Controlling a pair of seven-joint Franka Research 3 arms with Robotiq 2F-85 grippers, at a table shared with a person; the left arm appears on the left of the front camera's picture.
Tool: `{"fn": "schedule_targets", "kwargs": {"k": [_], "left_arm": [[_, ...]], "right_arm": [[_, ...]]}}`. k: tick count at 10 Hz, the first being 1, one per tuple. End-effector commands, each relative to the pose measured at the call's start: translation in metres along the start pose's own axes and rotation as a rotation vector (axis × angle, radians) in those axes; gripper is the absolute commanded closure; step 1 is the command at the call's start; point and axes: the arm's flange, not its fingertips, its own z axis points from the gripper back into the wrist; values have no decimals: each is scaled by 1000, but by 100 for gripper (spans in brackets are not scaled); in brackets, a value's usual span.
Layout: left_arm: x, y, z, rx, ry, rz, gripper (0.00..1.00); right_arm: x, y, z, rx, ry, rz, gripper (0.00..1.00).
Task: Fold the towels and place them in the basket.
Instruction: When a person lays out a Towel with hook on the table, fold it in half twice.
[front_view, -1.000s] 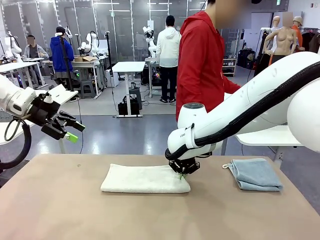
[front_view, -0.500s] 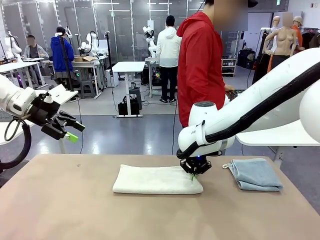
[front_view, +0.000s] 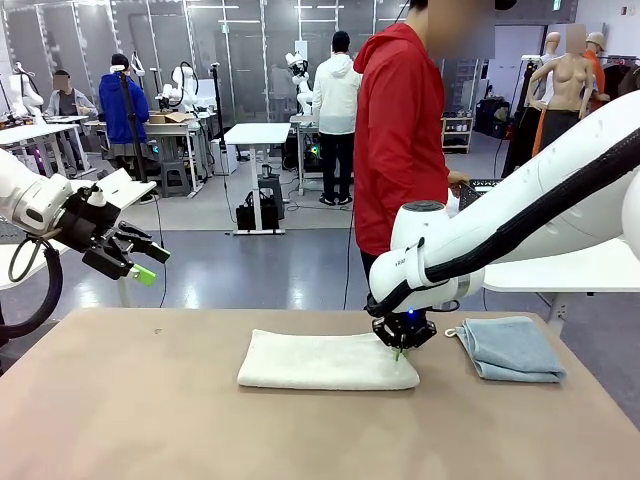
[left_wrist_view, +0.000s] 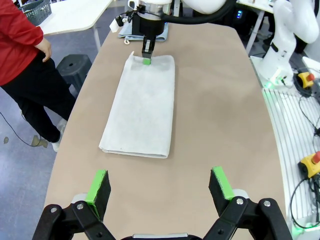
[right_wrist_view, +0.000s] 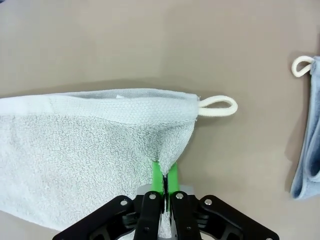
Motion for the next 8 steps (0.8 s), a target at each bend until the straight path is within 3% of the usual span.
{"fn": "schedule_targets", "kwargs": {"k": [1, 5, 8], "left_arm": [[1, 0, 1, 1, 0, 1, 0], [1, 0, 1, 1, 0, 1, 0], [1, 0, 1, 1, 0, 1, 0]], "right_arm": [[1, -15, 3, -17, -30, 23, 100], [4, -26, 6, -30, -50, 32, 100], [3, -15, 25, -31, -71, 45, 100]]}}
